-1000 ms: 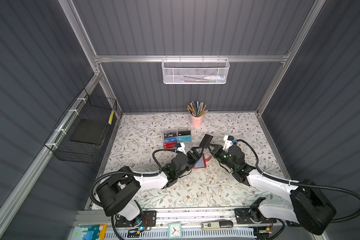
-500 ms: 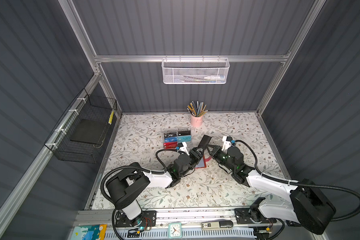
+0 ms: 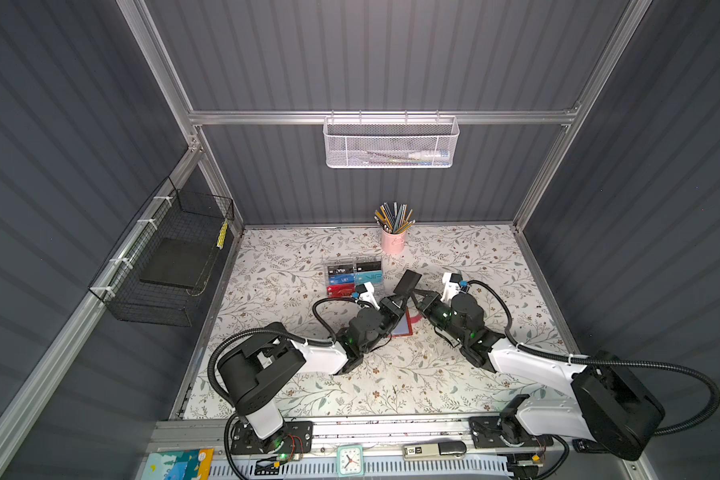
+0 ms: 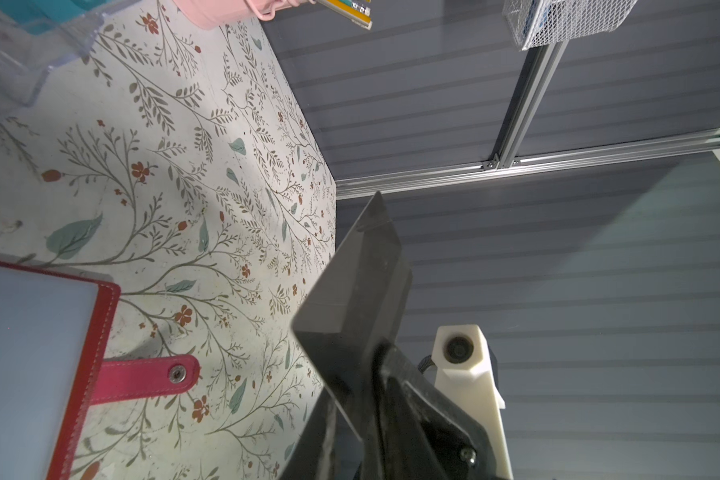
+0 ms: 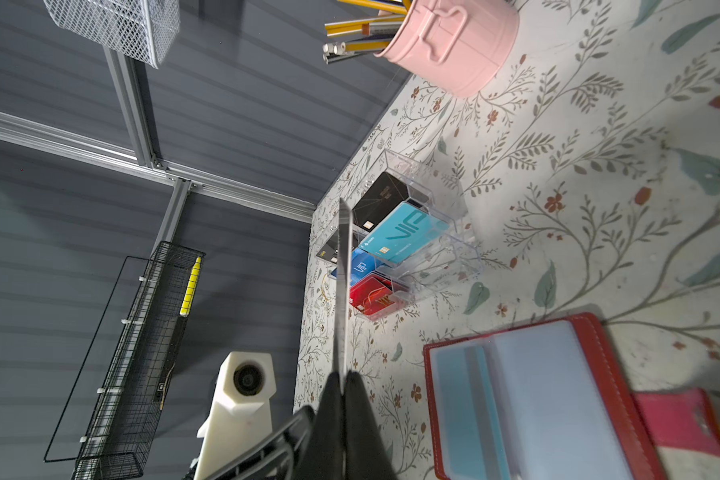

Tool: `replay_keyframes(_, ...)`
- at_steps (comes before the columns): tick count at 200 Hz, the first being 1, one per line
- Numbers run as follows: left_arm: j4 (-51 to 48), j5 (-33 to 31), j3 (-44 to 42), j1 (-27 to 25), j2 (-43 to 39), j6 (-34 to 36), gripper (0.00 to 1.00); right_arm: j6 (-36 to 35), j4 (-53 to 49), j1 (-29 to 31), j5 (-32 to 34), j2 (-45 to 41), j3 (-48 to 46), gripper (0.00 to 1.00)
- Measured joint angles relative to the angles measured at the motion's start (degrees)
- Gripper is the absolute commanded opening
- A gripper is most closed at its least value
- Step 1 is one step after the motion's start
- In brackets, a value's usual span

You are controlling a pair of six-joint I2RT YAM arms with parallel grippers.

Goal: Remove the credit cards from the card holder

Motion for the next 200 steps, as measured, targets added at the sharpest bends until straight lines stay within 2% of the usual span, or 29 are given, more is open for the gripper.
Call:
replay_keyframes(35, 0.26, -0.37, 0.00, 0.00, 0.13, 0.04, 0.17, 0.00, 0.46, 0.07, 0.22, 0.31, 0.00, 0.00)
replay_keyframes(63, 0.55, -0.81, 0.00, 0.02, 0.24, 0.11, 0.03, 0.15, 0.92, 0.11, 0.57, 0.90, 0.09, 0.00)
replay_keyframes(121, 0.72, -1.49, 0.04, 0.02, 0.96, 0.13, 0.00, 0.44, 2.05, 0.11, 0.74, 2.45, 0.11, 0.08)
replay_keyframes(169, 0.28, -0.83, 0.09, 0.48, 0.68, 0.24, 0.00, 0.00, 1.42, 0.37, 0.66, 1.95, -0.33, 0.29)
replay_keyframes(200, -6.36, 2.67, -0.31, 3.37, -3.06, 0.70, 0.00, -0.72, -0.85, -0.04, 0.72, -1.73, -1.42, 0.45)
